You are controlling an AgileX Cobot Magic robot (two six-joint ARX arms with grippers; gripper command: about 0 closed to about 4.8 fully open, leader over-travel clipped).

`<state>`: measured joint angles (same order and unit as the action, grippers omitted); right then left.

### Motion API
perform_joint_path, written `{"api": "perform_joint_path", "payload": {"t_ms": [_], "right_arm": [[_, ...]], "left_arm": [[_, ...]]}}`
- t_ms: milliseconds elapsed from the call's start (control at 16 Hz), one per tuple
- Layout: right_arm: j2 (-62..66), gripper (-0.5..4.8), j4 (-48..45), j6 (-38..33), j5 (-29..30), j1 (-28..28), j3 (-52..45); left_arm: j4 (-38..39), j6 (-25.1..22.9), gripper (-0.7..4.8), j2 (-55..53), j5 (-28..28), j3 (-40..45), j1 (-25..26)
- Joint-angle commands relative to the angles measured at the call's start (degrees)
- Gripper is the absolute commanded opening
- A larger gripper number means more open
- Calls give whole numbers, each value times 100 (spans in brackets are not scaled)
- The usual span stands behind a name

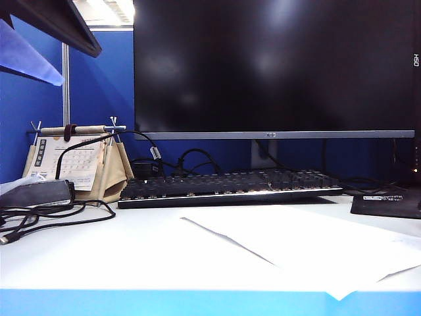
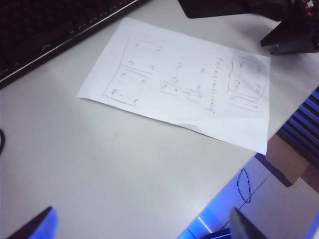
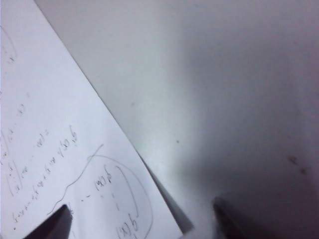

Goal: Put a wrinkled paper upside down.

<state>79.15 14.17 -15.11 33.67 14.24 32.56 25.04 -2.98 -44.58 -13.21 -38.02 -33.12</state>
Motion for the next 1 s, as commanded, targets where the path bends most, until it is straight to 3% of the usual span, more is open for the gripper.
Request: {"api": "perform_joint_path", "payload": {"t_ms": [63,313,563,688,1000], "right_arm": [[17,364,87,15,-26,-225,-17],[20,364,236,13,-31,-562,-20],[13,364,750,190,-81,-533,-20],[-72,365,903,210,-496,-452,-17],[-380,364,1303,332,-507,-280,-17]], "left_arm": [[-118,-4,461,7,13,-39,0],[-157,-4,461,7,15,-39,0],[-160,-4,461,7,15,-39,0],[-157,-4,461,7,15,-39,0],[-369,-24,461,7,15,-42,0]]}}
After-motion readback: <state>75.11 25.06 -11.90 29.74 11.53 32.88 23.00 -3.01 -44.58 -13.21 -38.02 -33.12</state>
